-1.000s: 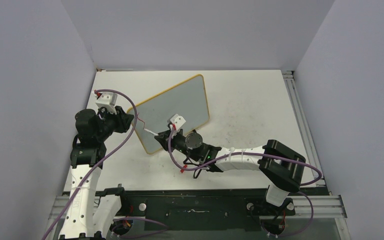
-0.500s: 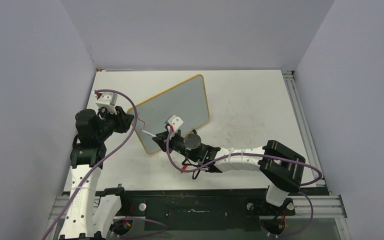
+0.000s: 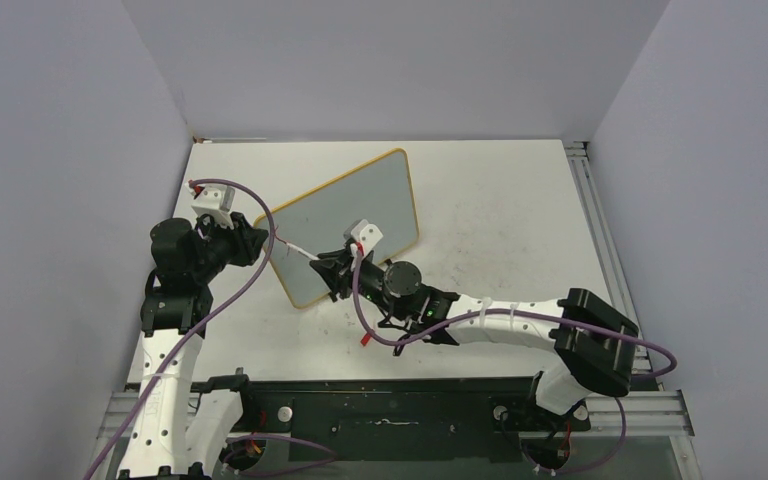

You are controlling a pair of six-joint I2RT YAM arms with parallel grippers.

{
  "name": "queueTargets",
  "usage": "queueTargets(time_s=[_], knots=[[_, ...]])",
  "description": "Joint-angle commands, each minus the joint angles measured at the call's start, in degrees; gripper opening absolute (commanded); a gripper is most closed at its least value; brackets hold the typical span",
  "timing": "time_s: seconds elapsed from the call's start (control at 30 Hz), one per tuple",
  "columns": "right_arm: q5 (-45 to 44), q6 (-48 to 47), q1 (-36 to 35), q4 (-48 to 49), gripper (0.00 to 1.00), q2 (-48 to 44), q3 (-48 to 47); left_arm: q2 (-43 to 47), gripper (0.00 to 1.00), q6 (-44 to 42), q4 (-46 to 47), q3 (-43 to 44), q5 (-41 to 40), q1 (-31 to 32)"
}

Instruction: Write a sentence on the whiteboard

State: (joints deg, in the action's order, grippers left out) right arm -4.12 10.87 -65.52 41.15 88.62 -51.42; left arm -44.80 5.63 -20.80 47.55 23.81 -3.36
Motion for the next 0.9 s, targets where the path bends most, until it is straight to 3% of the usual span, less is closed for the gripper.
queueTargets(time_s=[0.0,0.87], knots=[[-0.24,-0.90,0.99,1.35,0.05,0.14,-0.01,0.32,0.26,-0.27,0.89,0.35,0.54,0.10],[0.16,-0.35,2.94,3.37,0.05,5.51,-2.43,0.35,0.25,-0.28,0.85,0.33,0.71,0.18]])
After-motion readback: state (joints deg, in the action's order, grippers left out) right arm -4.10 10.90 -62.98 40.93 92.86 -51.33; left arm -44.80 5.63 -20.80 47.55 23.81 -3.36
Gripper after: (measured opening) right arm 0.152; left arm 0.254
